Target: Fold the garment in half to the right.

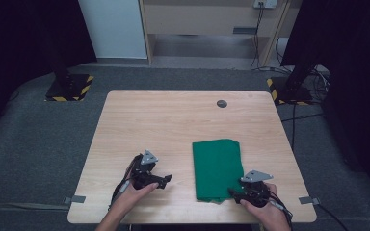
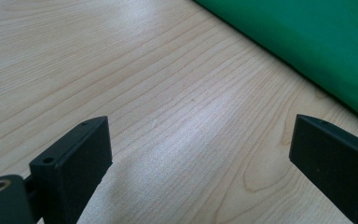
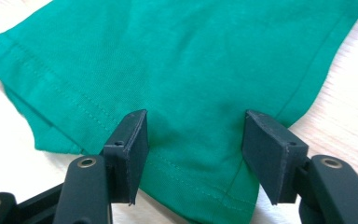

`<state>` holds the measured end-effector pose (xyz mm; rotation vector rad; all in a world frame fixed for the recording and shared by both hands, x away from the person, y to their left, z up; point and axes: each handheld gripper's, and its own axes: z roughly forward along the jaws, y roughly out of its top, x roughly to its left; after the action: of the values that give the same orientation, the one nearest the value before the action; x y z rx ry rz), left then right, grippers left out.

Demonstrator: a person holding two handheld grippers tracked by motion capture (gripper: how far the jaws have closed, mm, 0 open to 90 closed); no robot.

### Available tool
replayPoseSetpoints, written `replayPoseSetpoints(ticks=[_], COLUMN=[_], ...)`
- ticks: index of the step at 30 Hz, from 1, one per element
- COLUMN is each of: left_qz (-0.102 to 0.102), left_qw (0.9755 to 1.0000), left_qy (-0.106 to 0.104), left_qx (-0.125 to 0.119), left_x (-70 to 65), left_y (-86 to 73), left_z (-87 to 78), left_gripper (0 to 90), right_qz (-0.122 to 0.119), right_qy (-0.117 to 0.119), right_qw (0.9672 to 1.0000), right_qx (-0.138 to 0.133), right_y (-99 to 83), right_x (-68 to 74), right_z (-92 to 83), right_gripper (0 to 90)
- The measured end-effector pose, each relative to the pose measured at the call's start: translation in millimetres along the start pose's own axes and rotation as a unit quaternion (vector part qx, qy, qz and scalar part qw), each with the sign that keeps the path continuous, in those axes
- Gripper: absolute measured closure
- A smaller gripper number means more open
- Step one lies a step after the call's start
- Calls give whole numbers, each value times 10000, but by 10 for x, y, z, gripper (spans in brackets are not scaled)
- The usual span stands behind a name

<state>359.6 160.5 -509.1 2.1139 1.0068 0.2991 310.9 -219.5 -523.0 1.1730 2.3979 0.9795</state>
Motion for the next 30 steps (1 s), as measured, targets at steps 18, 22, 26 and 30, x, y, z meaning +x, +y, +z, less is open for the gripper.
replayPoseSetpoints(ticks=[18, 22, 26, 30], left_qz=[-17, 90, 135, 166], left_qw=[9994, 9989, 9986, 9979], left_qy=[320, 400, 442, 576], left_qx=[137, 230, 239, 257], left_x=[28, -11, -16, 27], left_y=[-55, -117, -184, -215], left_z=[-110, -212, -331, -405], left_gripper=[45, 46, 45, 43], right_qz=[-22, -104, -47, -186], right_qy=[-83, -205, -261, -251], right_qw=[9999, 9997, 9994, 9993], right_qx=[68, -75, -224, -222], right_y=[55, 154, 283, 415], right_x=[0, -109, -242, -299], right_z=[-6, -14, 19, 81], right_gripper=[220, 127, 98, 81])
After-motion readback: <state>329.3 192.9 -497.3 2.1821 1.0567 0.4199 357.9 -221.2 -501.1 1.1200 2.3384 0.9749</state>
